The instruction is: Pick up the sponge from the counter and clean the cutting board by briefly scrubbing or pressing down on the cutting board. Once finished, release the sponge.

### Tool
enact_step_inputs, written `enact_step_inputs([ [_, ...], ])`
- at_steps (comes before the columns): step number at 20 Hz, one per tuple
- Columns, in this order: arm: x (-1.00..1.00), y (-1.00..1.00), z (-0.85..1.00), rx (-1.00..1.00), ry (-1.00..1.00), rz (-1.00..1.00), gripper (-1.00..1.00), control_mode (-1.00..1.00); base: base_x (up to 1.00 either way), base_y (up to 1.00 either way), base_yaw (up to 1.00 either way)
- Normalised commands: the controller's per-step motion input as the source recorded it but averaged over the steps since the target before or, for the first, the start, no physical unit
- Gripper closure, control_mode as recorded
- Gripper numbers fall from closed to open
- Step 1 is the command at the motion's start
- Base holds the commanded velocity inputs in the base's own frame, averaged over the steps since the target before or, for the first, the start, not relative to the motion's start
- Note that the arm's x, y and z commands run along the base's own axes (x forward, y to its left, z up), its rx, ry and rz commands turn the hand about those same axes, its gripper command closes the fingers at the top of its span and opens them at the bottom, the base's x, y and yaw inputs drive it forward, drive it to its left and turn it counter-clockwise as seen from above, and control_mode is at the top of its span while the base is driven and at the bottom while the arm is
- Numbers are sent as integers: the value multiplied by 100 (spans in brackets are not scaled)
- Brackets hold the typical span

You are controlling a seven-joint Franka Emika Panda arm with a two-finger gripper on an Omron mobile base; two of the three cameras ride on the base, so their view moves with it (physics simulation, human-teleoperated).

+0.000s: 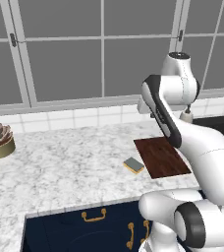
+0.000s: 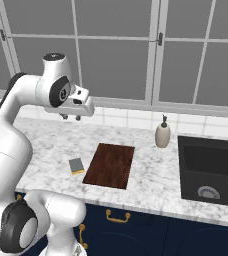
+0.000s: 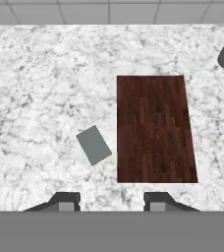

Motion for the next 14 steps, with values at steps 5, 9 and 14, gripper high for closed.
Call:
enact_step_inputs([
  [5, 28, 7, -48, -1, 15, 0, -100, -100, 0, 0, 0],
  [9, 96, 14, -100, 0, 35, 5, -100, -100, 0, 0, 0],
  [14, 24, 17, -98, 0, 17, 18, -100, -100, 0, 0, 0],
])
